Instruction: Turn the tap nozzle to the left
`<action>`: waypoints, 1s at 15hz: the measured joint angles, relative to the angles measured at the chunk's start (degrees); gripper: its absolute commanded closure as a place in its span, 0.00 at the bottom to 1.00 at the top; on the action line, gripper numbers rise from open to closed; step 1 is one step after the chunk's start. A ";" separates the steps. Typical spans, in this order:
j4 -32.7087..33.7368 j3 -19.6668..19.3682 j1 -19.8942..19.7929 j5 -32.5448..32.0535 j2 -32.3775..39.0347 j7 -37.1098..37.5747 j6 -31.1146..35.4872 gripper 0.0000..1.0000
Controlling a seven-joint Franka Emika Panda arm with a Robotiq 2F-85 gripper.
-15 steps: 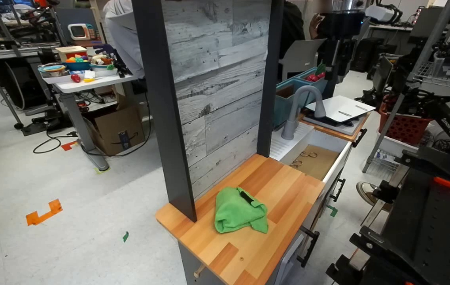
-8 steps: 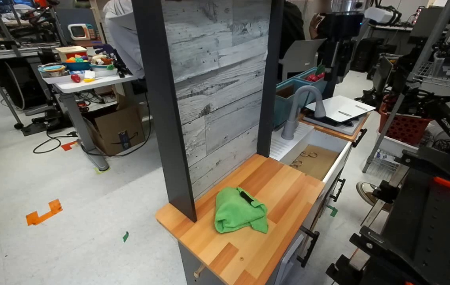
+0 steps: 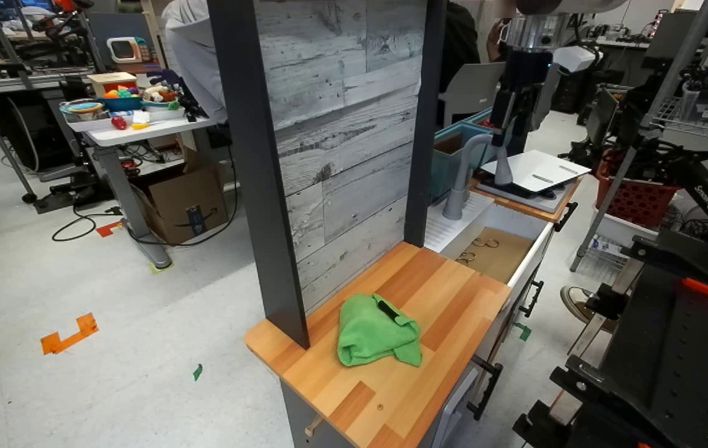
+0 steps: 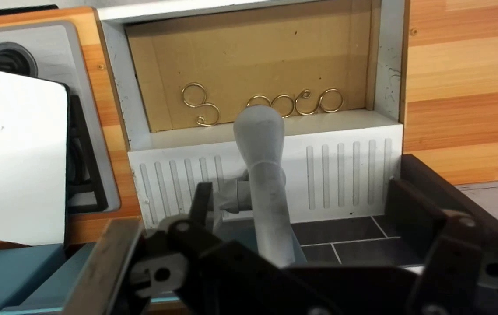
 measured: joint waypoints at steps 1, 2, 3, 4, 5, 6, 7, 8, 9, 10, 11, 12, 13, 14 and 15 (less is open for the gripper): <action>0.05 0.15 0.00 -0.21 0.63 0.00 1.52 0.00; 0.07 0.27 0.00 -0.43 1.22 0.00 2.89 0.15; 0.09 0.39 0.00 -0.57 1.73 -0.05 3.99 0.28; 0.17 0.48 -0.01 -0.74 2.18 -0.10 4.80 0.35; 0.27 0.57 -0.01 -0.90 2.55 -0.11 5.16 0.42; 0.38 0.62 -0.02 -1.08 2.85 -0.12 5.36 0.51; 0.45 0.63 -0.02 -1.41 3.05 -0.12 5.40 0.58; 0.47 0.63 -0.03 -1.72 3.14 -0.12 5.40 0.66; 0.47 0.64 -0.05 -1.94 3.18 -0.12 5.40 0.73; 0.47 0.64 -0.05 -2.14 3.21 -0.12 5.40 0.82; 0.47 0.63 -0.06 -2.38 3.25 -0.12 5.40 0.88; 0.47 0.63 -0.07 -2.75 3.31 -0.12 5.40 0.97; 0.51 0.61 -0.12 -3.11 3.37 -0.11 5.40 0.97; 0.60 0.59 -0.24 -3.27 3.41 -0.09 5.35 0.94; 0.64 0.60 -0.28 -3.26 3.42 -0.03 5.20 0.94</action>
